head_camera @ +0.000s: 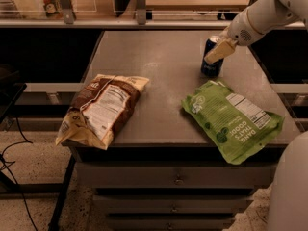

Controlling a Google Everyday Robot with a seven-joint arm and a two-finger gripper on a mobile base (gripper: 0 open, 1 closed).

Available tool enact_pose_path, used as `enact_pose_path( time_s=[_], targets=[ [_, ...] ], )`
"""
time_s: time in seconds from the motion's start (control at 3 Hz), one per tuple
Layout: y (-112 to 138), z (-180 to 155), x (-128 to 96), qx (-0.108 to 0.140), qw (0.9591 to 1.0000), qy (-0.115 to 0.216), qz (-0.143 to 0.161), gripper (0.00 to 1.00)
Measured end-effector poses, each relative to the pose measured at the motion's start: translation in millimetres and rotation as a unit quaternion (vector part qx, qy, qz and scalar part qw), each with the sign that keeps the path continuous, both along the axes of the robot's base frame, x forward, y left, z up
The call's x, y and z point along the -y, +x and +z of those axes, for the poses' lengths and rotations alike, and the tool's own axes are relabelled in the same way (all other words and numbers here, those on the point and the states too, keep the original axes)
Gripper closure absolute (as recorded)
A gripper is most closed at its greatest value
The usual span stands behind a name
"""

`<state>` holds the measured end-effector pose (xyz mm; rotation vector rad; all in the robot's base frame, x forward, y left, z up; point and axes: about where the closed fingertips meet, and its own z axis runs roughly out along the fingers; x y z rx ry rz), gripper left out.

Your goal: Move pepsi can near green rice chip bag

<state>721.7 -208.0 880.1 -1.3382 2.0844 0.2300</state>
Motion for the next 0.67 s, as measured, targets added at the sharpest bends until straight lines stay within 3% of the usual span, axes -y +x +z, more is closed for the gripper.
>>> enact_pose_path(
  time_s=[0.33, 0.67],
  targets=[
    [0.1, 2.1, -1.6, 0.000, 1.0000, 0.001, 0.002, 0.87],
    [-10.7, 37.1, -18.0, 0.014, 0.9995, 0.007, 0.028, 1.00]
  ],
)
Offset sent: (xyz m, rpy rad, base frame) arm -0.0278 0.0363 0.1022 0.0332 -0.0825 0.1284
